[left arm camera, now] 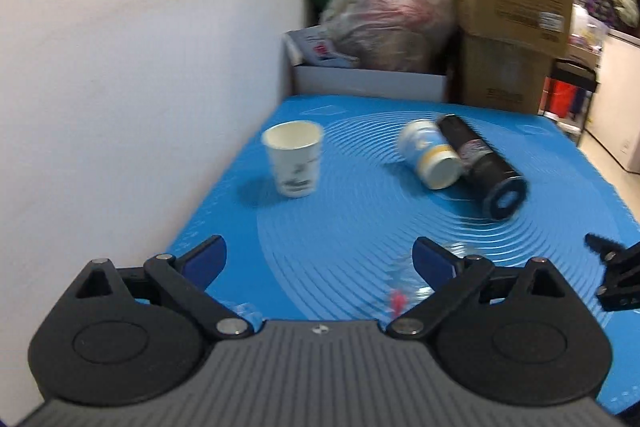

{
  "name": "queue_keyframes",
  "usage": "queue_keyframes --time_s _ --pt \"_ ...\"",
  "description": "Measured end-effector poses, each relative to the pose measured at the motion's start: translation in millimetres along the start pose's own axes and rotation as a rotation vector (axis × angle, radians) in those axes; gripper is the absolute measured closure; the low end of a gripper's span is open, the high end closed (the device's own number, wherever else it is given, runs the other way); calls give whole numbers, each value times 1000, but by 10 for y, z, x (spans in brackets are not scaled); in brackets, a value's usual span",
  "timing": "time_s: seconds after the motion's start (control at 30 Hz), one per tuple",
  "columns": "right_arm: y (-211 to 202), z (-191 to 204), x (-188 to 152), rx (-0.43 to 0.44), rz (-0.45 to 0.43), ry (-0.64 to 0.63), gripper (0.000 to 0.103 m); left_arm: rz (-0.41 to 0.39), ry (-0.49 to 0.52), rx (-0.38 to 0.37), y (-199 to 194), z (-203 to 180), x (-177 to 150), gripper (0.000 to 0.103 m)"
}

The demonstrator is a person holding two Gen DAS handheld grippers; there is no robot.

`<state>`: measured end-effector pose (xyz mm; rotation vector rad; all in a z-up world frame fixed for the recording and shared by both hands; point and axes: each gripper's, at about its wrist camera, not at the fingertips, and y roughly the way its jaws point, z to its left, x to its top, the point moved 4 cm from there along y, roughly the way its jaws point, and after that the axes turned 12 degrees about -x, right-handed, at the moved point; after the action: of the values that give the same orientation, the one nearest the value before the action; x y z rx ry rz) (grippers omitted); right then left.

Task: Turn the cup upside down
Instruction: 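Bring the right tool to the glass jar and close around it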

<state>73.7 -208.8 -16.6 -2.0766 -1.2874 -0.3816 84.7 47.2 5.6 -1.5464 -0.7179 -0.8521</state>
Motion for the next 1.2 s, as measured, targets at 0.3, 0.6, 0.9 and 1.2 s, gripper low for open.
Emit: queue_keyframes --time_s 0.3,0.6,0.9,1.2 --pt "-360 992 353 -289 -314 -947 0 -23 -32 109 16 501 -280 4" --pt "-270 1583 -59 -412 -707 -1890 0 -47 -39 138 54 676 -415 4" --pt "-54 1847 -282 -323 -795 -2246 0 -79 -108 122 -5 796 -413 4" --pt "38 1929 -461 -224 -791 -2385 12 -84 -116 116 -9 802 -407 4"
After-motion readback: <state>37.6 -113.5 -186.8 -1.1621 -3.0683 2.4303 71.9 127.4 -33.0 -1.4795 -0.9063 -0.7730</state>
